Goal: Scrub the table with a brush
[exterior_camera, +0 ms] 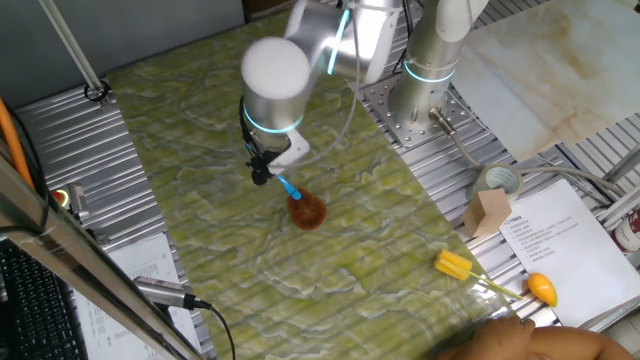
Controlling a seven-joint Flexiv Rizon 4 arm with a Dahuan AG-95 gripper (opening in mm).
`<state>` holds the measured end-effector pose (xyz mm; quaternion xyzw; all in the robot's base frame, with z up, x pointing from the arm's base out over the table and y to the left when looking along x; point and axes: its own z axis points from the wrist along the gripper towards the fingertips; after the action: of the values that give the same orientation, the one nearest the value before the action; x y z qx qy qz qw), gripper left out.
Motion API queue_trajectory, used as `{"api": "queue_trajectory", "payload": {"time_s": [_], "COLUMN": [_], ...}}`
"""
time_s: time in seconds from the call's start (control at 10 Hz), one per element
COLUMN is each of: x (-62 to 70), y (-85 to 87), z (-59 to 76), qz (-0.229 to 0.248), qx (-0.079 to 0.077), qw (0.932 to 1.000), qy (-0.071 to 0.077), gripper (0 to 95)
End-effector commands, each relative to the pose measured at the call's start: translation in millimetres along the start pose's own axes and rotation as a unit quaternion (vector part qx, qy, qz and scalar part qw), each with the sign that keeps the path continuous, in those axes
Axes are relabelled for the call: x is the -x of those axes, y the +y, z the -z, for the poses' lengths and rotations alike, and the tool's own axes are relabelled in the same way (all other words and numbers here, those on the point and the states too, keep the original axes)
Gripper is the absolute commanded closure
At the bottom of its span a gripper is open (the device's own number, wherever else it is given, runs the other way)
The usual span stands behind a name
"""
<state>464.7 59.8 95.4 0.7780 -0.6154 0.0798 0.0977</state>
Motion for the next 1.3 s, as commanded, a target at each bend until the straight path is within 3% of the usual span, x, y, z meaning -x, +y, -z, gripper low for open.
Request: {"api": "queue_trajectory", "payload": {"time_s": [0.1,0.6,0.8,1.3], "x": [0.9,3.4,4.3,6.6], "y": [-0.6,-0.8,0.0,14.9], "z": [-5.8,-16.4,-20.2,-28.9], "qz": [0.012,0.016,0.023,0.05], "qx": [-0.004,-0.009,-0.008,-0.001], "qw": [0.9999,0.9994,0.9993,0.9981], "qy": [0.011,0.028,0.027,0.036], "gripper": [95.0,95.0,95.0,95.0]}}
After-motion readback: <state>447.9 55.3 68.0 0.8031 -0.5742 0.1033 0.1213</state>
